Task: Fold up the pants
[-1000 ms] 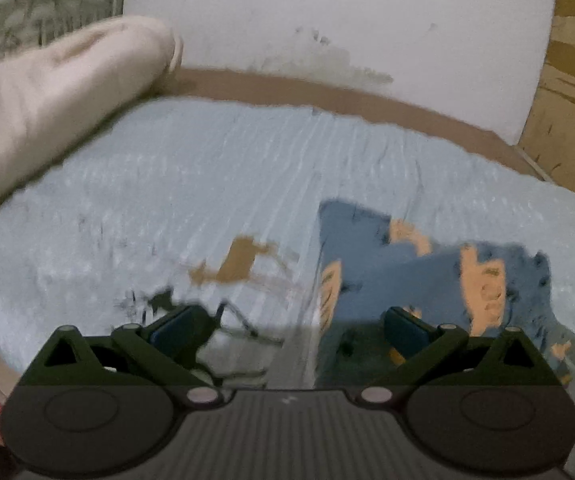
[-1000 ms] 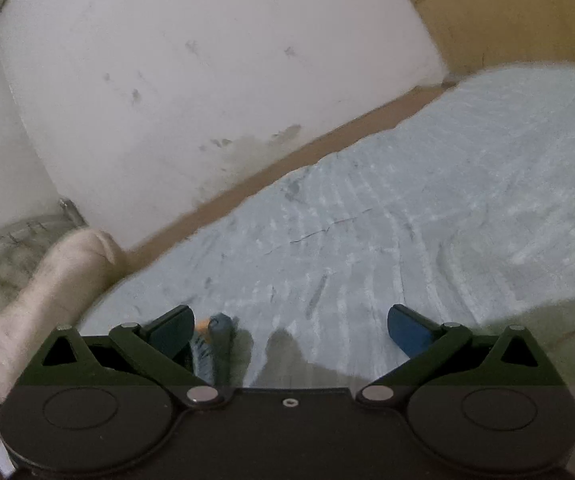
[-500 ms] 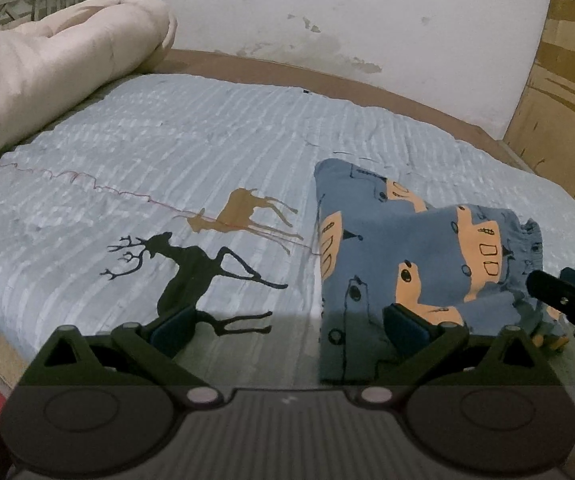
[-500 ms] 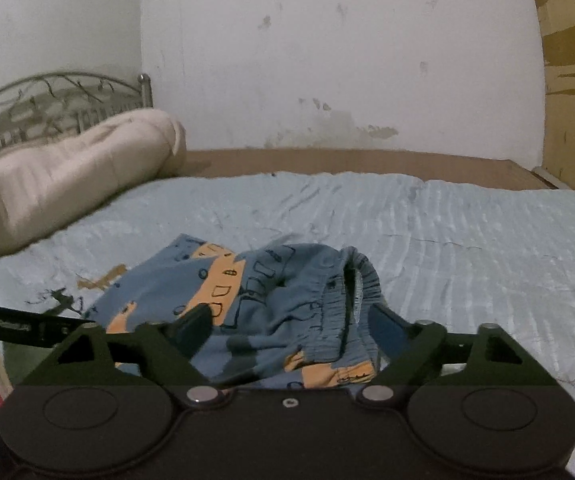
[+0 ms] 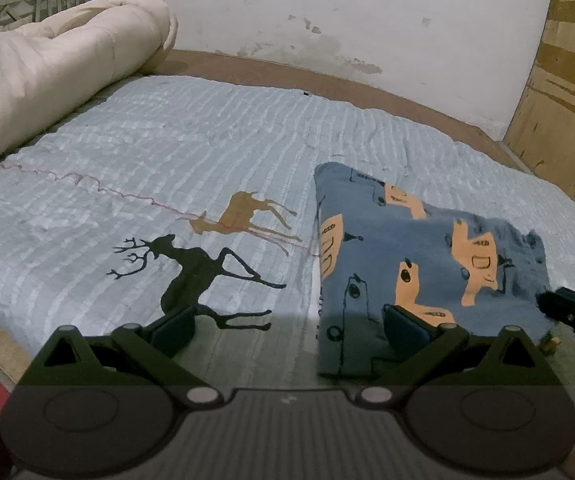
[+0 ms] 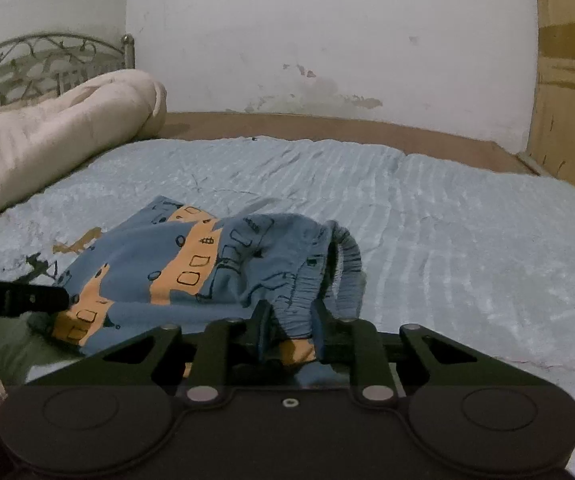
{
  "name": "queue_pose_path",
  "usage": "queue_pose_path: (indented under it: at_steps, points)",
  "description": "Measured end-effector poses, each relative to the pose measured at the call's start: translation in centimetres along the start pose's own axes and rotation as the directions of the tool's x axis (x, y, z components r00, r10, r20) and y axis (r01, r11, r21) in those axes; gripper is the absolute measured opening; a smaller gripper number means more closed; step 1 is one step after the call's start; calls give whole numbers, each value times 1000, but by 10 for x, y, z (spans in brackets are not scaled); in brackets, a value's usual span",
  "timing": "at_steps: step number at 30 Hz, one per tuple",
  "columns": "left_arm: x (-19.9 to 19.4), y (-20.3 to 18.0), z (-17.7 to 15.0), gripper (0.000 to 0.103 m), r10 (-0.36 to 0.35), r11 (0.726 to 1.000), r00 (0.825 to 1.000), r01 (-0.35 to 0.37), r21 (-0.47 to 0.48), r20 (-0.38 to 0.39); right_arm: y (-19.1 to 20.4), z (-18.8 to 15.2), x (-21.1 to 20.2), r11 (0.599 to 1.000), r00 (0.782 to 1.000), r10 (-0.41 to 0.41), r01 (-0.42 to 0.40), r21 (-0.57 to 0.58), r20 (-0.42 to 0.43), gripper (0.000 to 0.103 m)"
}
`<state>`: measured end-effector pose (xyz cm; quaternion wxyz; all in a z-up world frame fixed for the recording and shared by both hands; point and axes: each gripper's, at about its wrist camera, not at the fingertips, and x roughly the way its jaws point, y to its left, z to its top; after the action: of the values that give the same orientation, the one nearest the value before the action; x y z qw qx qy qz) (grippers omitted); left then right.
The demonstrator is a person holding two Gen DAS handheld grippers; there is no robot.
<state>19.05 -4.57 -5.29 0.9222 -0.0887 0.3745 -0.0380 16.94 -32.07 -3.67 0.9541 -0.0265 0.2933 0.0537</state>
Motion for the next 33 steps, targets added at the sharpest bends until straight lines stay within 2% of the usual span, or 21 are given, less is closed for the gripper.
queue_pose_path:
  at_steps: [3, 6, 9, 10, 11, 12, 14, 17, 23, 30, 33]
  points:
    - [0, 0, 0, 102, -2, 1000, 1000, 2, -4, 2, 1, 1, -16, 1000, 1000, -7, 7, -27, -5, 22]
    - [4, 0, -3, 102, 5, 1000, 1000, -5, 3, -11, 0, -7, -16, 999, 999, -8, 7, -33, -44, 24]
    - [3, 0, -4, 102, 6, 1000, 1000, -6, 11, -8, -4, -15, -10, 1000, 999, -6, 6, 1, -54, 34]
    - [4, 0, -4, 102, 5, 1000, 1000, -5, 7, -10, -3, -15, -11, 1000, 999, -4, 5, 10, -40, 39]
    - [4, 0, -4, 102, 5, 1000, 1000, -5, 6, -11, -2, -12, -13, 1000, 1000, -9, 9, 9, -22, 54]
    - [4, 0, -4, 102, 6, 1000, 1000, -6, 7, -11, 0, -8, -14, 1000, 1000, -15, 15, -3, -2, 75]
    - [3, -1, -5, 102, 9, 1000, 1000, -9, 10, -8, 5, 2, -14, 999, 999, -19, 20, -32, 44, 91]
    - [3, -1, -5, 102, 9, 1000, 1000, -9, 13, -10, 12, 16, 0, 998, 996, -1, 7, -67, 89, 101]
    - [4, 0, -5, 102, 5, 1000, 1000, -5, 13, -14, 19, 36, 56, 984, 999, -37, 42, -174, 32, 102]
    - [5, 2, -5, 102, 3, 1000, 1000, -3, 13, -18, -23, 39, 86, 991, 993, -113, 114, -65, 24, 102]
    - [5, 2, -6, 102, 3, 1000, 1000, -3, 14, -17, -46, 35, 102, 999, 999, -36, 36, 2, -25, 102]
